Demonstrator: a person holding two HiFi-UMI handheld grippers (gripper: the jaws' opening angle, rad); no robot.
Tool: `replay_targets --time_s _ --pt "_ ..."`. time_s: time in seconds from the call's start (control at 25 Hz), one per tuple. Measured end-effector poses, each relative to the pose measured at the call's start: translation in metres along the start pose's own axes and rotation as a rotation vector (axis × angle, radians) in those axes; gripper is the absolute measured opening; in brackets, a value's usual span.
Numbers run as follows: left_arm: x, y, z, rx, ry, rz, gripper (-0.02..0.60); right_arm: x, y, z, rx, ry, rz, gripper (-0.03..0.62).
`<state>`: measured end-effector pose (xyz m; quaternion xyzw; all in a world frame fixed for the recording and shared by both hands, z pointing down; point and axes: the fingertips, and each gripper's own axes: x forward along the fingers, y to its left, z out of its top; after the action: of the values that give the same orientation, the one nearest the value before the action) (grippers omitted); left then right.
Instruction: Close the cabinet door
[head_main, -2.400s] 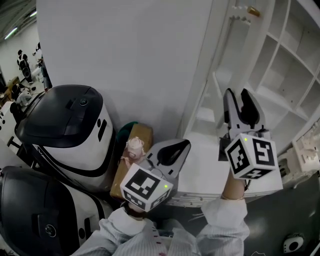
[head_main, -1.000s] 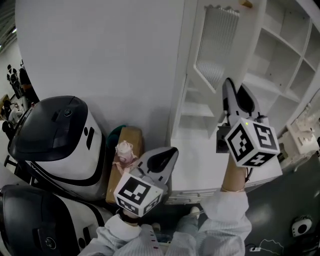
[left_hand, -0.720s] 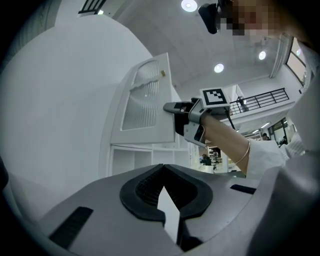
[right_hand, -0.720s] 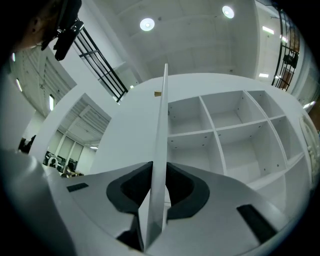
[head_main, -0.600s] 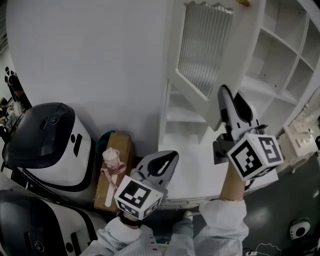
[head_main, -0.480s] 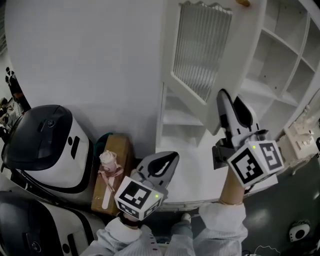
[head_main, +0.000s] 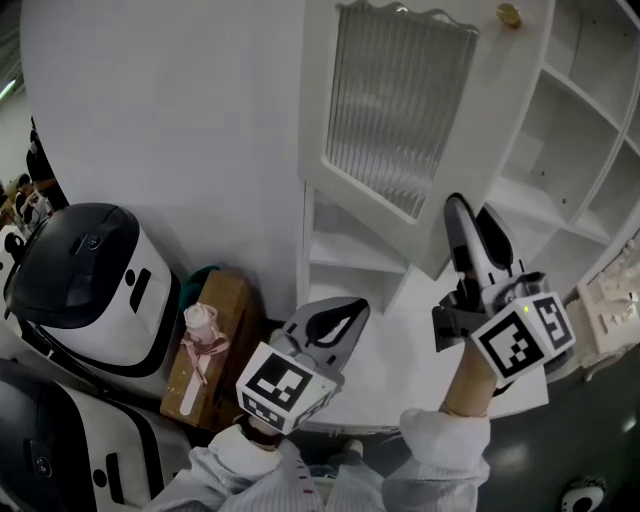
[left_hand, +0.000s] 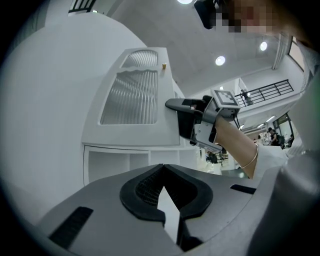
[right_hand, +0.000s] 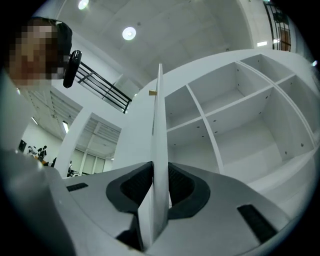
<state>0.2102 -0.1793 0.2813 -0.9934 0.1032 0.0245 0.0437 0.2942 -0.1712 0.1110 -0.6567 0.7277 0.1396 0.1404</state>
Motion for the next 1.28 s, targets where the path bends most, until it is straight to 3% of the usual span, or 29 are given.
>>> replay_targets --time_s 0.36,0.6,0.88,1.28 --pt "0.061 -0.008 -0.002 -0.015 -0.007 0.098 0.011 0.013 -0.057 -0.008 0.058 0.001 0.114 0.078" --pt "0.076 -0.004 -0.011 -0.037 0.002 0.193 0.011 0.027 -0.080 -0.015 0.077 -0.002 0.166 0.086" --pt "0.086 -0.005 -0.017 -0.036 0.019 0.266 0.011 0.038 -0.097 -0.020 0.075 -0.024 0.183 0.094" --pt "0.097 -0.011 -0.022 -0.036 0.026 0.333 0.011 0.049 -0.119 -0.023 0.014 -0.042 0.143 0.124"
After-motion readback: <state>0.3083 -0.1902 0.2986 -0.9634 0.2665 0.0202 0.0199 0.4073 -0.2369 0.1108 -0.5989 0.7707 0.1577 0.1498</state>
